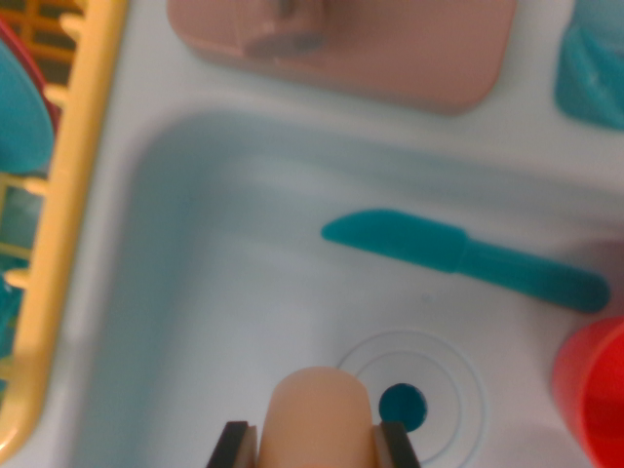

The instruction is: Pick detergent from the sink

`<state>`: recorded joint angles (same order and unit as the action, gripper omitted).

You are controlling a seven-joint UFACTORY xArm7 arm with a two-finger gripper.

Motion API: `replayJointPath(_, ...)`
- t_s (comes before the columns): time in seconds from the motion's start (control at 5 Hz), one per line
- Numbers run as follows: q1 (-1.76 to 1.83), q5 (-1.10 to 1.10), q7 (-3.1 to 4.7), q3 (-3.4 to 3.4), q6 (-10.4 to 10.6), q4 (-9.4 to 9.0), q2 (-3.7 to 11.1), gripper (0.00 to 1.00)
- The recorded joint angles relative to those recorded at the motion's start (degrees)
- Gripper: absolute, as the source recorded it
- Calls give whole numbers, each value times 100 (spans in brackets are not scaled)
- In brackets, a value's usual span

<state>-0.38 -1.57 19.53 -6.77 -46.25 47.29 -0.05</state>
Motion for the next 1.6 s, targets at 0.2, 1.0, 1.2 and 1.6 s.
replayJointPath(0.2,1,11,-11,2,-215,152,-63,100)
replayJointPath(1.0,4,34,-36,7,-695,492,-205,100)
replayJointPath(1.2,4,34,-36,7,-695,492,-205,100)
replayJointPath(1.6,5,47,-49,9,-955,676,-282,100)
